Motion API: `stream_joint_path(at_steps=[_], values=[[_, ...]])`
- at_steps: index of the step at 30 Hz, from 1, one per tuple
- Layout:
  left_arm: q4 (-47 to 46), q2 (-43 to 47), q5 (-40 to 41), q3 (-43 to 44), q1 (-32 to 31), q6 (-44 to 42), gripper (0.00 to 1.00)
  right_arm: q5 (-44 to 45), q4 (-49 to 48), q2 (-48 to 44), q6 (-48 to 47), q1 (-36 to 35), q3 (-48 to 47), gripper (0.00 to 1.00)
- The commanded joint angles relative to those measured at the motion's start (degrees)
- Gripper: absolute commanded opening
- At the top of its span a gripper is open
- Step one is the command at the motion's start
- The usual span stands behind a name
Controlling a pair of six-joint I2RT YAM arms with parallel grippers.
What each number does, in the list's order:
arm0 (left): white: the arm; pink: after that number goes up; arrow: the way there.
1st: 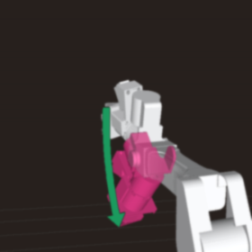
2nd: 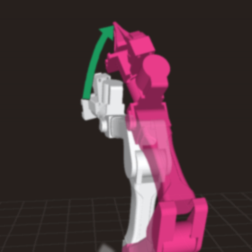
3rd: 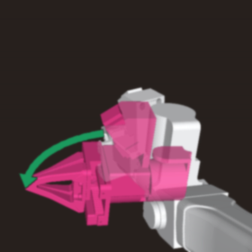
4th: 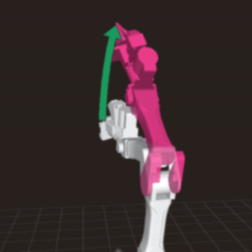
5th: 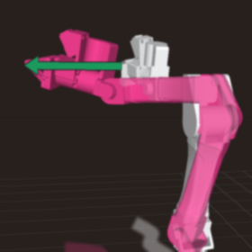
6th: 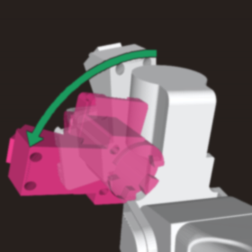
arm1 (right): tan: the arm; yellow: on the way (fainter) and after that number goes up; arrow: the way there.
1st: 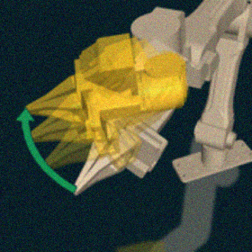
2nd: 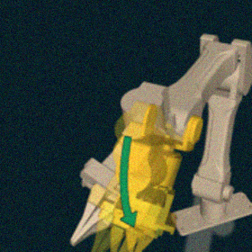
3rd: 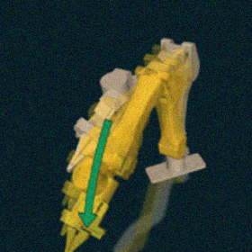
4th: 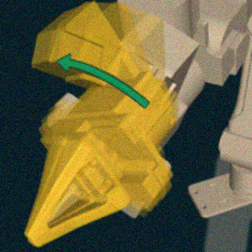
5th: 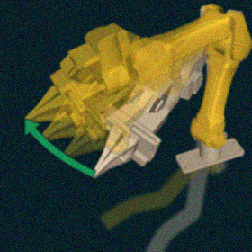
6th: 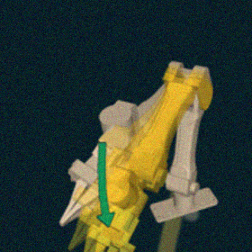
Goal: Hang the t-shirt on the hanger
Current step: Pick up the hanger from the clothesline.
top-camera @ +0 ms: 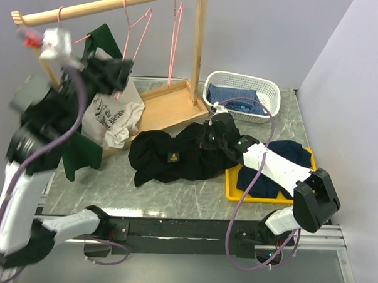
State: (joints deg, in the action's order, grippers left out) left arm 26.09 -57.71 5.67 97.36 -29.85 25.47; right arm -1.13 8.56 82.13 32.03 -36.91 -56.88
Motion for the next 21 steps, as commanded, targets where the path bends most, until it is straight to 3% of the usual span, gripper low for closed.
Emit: stream_joint_path(at_steps=[1,8,15,21], values=[[8.8,-14.3,7.9,9.8,2.8,-6.1,0.65,-1.8,-1.9,-1.9,-1.4,-0.5,-0.6,0.00],[8.8,-24.7,4.7,17.5,12.0,-11.2,0.63,-3.0,-3.2,-3.4,-1.4,-0.8,0.5,0.00],[8.4,-30.1,2.7,19.9,13.9,-14.5,0.56,-3.2,-3.6,-2.5,-1.8,-0.8,0.8,0.00],[5.7,-31.1,2.9,16.6,14.1,-15.2,0.45,-3.5,-3.7,-1.7,-2.1,-0.8,0.2,0.00]])
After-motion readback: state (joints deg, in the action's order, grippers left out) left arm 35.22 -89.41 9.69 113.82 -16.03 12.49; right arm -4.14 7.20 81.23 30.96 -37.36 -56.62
